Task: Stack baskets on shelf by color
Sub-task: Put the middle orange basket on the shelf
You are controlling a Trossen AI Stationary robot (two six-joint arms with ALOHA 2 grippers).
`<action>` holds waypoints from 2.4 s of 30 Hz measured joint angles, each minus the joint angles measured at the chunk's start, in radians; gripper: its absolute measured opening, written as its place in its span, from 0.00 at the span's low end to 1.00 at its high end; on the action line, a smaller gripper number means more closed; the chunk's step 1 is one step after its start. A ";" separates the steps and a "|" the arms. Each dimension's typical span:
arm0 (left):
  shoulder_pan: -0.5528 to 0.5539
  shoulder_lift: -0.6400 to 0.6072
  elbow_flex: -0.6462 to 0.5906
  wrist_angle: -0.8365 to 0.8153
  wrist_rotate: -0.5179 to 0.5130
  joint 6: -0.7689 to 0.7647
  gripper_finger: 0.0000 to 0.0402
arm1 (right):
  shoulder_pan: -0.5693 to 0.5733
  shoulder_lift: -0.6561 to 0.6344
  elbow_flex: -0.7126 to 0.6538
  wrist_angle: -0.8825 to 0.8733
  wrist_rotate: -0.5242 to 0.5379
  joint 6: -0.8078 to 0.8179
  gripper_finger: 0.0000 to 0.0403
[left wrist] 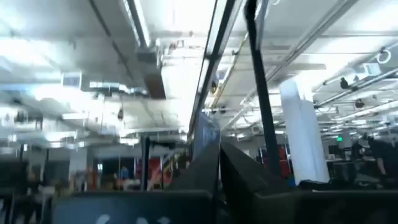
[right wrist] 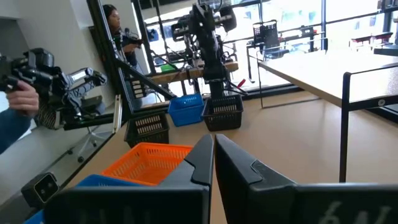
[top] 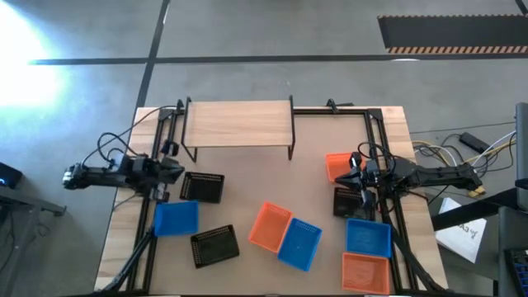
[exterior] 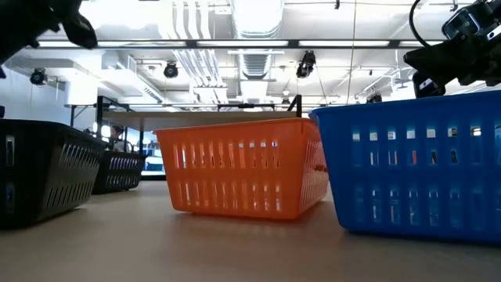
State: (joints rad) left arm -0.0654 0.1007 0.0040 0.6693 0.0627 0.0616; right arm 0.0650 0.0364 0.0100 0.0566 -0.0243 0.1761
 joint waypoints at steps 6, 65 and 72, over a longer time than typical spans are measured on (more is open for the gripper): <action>-0.001 0.225 0.034 0.050 0.011 0.030 0.00 | 0.000 0.000 0.000 0.000 0.000 0.000 0.02; -0.336 1.857 1.374 -1.183 -0.102 -0.031 0.17 | 0.000 0.000 0.000 0.000 0.000 0.000 0.02; -0.335 1.815 1.392 -1.200 -0.184 -0.036 0.02 | 0.000 0.000 0.000 0.000 0.000 0.000 0.02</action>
State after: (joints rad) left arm -0.4005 1.9162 1.3955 -0.5306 -0.1214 0.0253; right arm 0.0650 0.0360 0.0101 0.0566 -0.0242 0.1761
